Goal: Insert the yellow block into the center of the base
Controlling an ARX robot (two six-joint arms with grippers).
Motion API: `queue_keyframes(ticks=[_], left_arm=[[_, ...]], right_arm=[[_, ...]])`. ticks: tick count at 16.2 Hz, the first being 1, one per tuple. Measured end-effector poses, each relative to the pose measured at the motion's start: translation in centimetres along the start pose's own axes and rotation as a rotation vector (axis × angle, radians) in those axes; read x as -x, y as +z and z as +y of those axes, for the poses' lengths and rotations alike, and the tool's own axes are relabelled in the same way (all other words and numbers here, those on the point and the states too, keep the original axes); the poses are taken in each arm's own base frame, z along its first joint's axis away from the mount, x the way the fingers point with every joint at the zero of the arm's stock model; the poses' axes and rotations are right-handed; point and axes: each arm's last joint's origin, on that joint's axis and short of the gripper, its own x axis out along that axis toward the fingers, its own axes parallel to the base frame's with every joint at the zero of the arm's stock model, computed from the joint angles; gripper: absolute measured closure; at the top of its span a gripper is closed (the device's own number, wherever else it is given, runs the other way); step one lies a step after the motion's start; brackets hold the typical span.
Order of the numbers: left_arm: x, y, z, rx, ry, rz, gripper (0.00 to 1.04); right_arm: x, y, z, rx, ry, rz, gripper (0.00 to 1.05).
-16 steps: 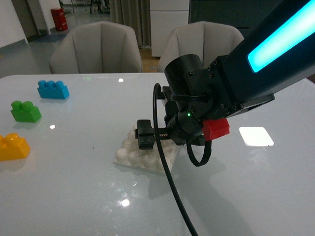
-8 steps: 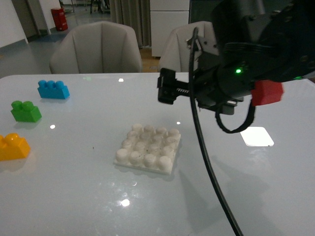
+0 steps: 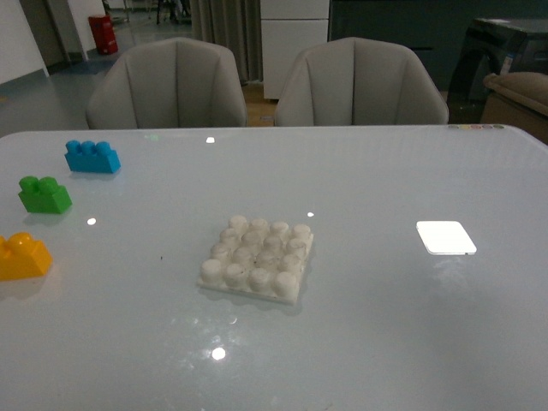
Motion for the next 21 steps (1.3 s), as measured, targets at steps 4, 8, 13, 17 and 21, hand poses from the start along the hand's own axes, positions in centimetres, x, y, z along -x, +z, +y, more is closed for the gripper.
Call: queue_keyframes(ticks=[4, 8, 13, 17, 21], left_arm=[[0.0, 0.0, 0.0, 0.000, 0.000, 0.000, 0.07], [0.0, 0.0, 0.0, 0.000, 0.000, 0.000, 0.07], [0.0, 0.0, 0.0, 0.000, 0.000, 0.000, 0.07], [0.0, 0.0, 0.0, 0.000, 0.000, 0.000, 0.07], [0.0, 0.0, 0.0, 0.000, 0.000, 0.000, 0.07]], right_arm=[[9.0, -0.4, -0.5, 0.034, -0.016, -0.168, 0.06], [12.6, -2.6, -0.8, 0.301, -0.183, -0.349, 0.33], [13.0, -5.8, -1.4, 0.437, -0.202, -0.340, 0.93], [13.2, -6.9, -1.8, 0.447, -0.203, -0.342, 1.03], [13.2, -7.8, -2.2, 0.446, -0.205, -0.334, 1.03]])
